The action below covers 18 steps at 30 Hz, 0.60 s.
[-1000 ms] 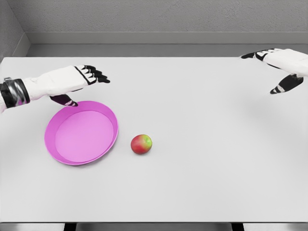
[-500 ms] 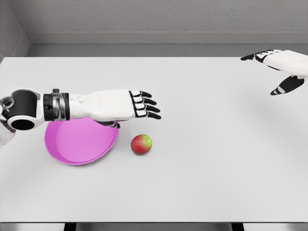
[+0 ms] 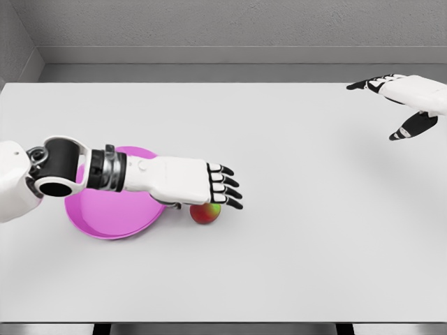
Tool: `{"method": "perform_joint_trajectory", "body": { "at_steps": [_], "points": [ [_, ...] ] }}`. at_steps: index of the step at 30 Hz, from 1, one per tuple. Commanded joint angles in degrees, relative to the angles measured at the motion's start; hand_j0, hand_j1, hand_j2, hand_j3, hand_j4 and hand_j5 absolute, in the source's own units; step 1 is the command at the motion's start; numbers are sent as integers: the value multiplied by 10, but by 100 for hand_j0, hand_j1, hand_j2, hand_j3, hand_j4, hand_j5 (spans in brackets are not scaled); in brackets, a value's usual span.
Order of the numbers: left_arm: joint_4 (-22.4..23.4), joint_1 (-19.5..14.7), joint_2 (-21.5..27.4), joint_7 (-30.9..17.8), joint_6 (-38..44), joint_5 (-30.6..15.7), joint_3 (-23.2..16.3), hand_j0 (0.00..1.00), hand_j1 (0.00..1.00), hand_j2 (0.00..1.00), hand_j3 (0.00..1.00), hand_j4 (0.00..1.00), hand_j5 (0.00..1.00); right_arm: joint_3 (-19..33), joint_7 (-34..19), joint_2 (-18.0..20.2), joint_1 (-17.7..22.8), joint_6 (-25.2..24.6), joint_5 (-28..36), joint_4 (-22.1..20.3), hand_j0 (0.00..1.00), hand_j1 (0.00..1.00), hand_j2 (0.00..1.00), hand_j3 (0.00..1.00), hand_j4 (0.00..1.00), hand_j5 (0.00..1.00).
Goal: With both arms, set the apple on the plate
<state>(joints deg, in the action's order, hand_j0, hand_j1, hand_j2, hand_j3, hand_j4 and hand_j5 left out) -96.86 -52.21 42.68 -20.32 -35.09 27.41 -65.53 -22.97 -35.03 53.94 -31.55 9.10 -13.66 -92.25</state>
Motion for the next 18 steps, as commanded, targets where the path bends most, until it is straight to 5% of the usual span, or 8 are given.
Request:
{"method": "perform_joint_trajectory", "body": {
  "at_steps": [1, 18],
  "points": [
    [-2, 0, -1, -2, 1, 1, -1, 100, 100, 100, 100, 100, 100, 0, 0, 1, 1, 0, 1, 1, 100, 100, 100, 100, 100, 100],
    [-3, -1, -16, -18, 1, 81, -7, 100, 100, 100, 100, 100, 100, 0, 0, 13, 4, 0, 1, -4, 100, 100, 100, 100, 100, 100]
  ]
}}
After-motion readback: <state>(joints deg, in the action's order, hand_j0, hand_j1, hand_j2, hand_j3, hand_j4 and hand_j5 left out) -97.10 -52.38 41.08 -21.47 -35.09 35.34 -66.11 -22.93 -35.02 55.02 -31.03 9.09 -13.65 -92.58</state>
